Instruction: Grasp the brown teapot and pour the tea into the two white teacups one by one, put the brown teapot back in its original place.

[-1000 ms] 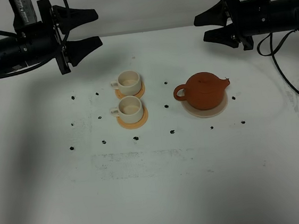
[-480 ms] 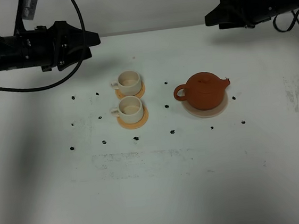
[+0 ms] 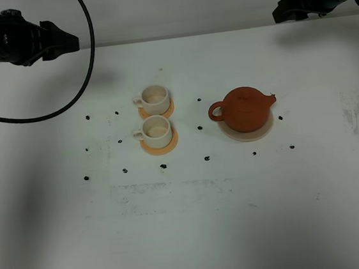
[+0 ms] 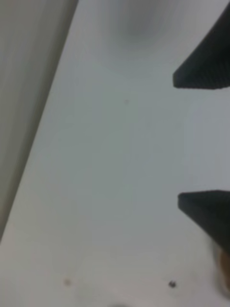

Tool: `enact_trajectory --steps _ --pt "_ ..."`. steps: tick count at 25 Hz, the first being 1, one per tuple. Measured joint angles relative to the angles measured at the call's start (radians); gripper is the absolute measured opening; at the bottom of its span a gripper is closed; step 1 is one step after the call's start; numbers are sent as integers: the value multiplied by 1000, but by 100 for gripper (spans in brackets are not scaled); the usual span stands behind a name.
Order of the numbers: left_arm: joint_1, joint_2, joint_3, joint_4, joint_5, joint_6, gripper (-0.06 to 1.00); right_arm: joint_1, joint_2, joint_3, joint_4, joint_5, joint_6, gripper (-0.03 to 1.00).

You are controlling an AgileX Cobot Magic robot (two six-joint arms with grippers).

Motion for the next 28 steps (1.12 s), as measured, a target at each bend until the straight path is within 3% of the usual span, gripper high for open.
enact_trajectory --steps 5,10,17,23,28 --pt "0 -85 0 153 3 -111 55 0 -44 0 -69 24 30 49" --pt "2 -187 18 274 18 -211 55 0 -117 7 -57 52 45 49" --pt "3 -418 242 346 -115 -239 55 0 -284 146 -32 14 41 49" --pt "5 -634 356 411 -100 -304 55 4 -505 389 112 -122 -118 49" --pt "5 -814 421 575 -42 -446 55 95 -607 511 179 -167 -261 49"
